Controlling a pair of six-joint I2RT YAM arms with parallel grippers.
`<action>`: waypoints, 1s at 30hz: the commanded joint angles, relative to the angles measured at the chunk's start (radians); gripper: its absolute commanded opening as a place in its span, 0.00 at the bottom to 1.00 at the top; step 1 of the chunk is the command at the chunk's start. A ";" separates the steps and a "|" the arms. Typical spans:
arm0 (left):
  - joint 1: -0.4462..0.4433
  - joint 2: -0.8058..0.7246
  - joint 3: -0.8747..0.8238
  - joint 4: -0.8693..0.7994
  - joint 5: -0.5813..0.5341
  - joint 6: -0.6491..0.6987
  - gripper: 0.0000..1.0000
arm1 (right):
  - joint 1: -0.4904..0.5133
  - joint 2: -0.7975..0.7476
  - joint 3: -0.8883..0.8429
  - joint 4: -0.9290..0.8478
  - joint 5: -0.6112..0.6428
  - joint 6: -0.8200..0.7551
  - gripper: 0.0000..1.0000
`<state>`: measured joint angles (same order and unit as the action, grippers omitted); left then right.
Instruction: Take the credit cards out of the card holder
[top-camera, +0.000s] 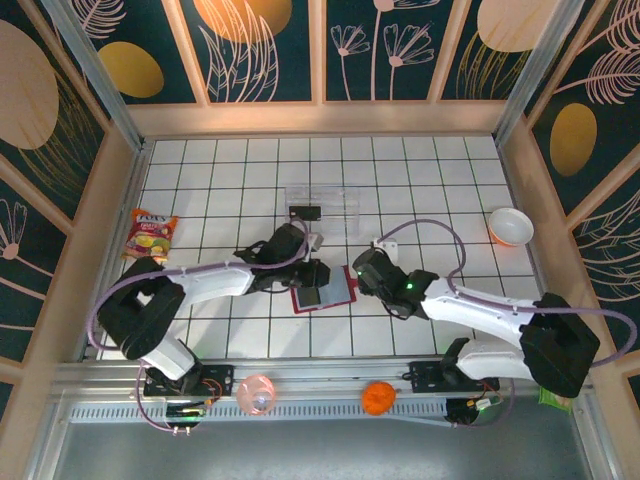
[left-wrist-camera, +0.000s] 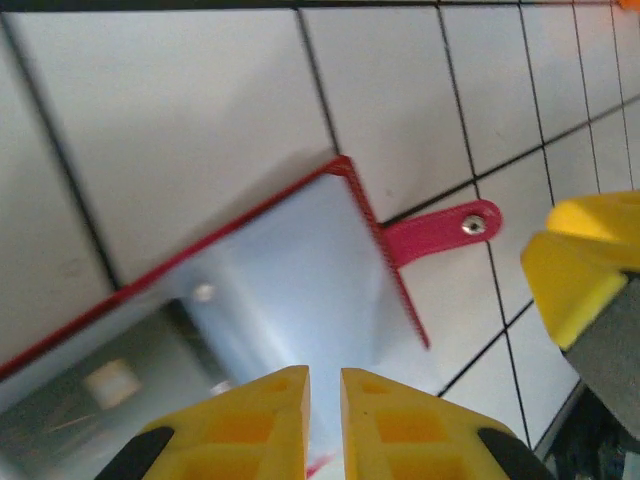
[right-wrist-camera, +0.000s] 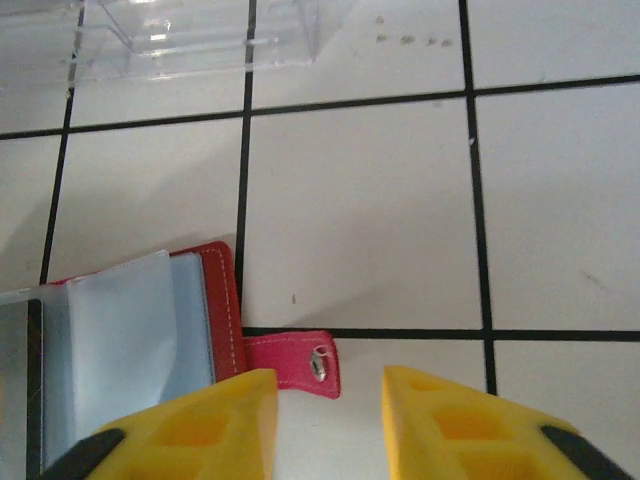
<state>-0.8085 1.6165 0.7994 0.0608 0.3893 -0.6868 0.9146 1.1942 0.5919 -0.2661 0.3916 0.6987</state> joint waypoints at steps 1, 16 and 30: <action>-0.047 0.067 0.069 -0.049 0.051 0.038 0.22 | -0.015 -0.049 -0.027 0.013 0.011 0.009 0.30; 0.107 -0.185 -0.176 0.047 -0.107 -0.080 0.33 | -0.049 0.050 0.065 0.256 -0.611 -0.179 0.35; 0.119 -0.164 -0.269 0.046 -0.144 -0.034 0.27 | -0.048 0.423 0.221 0.306 -0.837 -0.145 0.34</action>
<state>-0.6952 1.4353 0.5472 0.0883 0.2600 -0.7387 0.8692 1.5906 0.7757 0.0200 -0.4129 0.5499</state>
